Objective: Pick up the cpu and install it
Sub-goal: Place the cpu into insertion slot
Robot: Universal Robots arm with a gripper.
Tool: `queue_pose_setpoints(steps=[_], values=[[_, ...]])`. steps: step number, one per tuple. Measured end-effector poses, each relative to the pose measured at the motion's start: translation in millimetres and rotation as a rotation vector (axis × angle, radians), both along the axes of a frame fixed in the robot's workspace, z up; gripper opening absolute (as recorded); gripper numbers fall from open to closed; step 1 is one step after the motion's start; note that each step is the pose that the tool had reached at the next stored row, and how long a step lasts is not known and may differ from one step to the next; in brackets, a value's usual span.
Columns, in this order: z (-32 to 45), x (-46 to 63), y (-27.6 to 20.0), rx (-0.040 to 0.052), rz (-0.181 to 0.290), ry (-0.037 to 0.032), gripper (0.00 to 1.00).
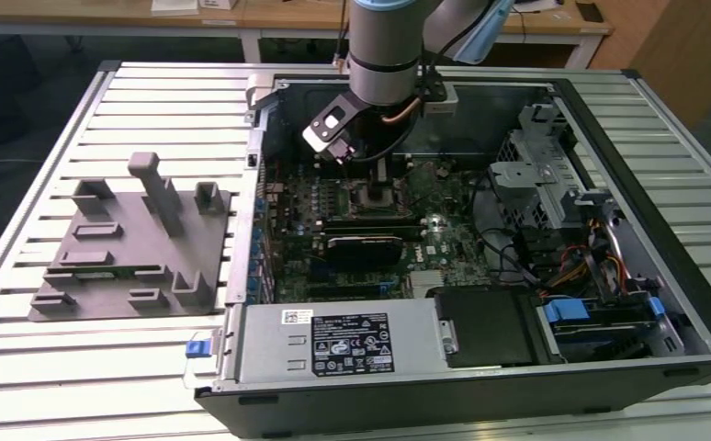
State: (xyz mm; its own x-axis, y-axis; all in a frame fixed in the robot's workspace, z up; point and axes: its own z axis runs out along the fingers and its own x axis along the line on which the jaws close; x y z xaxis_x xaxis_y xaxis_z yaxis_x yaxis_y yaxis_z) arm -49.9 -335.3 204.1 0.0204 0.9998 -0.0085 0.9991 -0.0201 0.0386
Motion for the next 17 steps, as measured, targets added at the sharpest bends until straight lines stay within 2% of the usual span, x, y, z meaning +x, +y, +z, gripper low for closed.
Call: queue_pose_setpoints(steps=[2, 4, 17], values=[[0.0, 0.0, 0.0, 0.0, 0.0, 0.0, 0.12], [0.0, 0.0, 0.0, 0.0001, 0.0, -0.0002, 0.11], [-1.7, 3.7, 0.0, 0.0001, -0.001, -0.0004, 0.11]])
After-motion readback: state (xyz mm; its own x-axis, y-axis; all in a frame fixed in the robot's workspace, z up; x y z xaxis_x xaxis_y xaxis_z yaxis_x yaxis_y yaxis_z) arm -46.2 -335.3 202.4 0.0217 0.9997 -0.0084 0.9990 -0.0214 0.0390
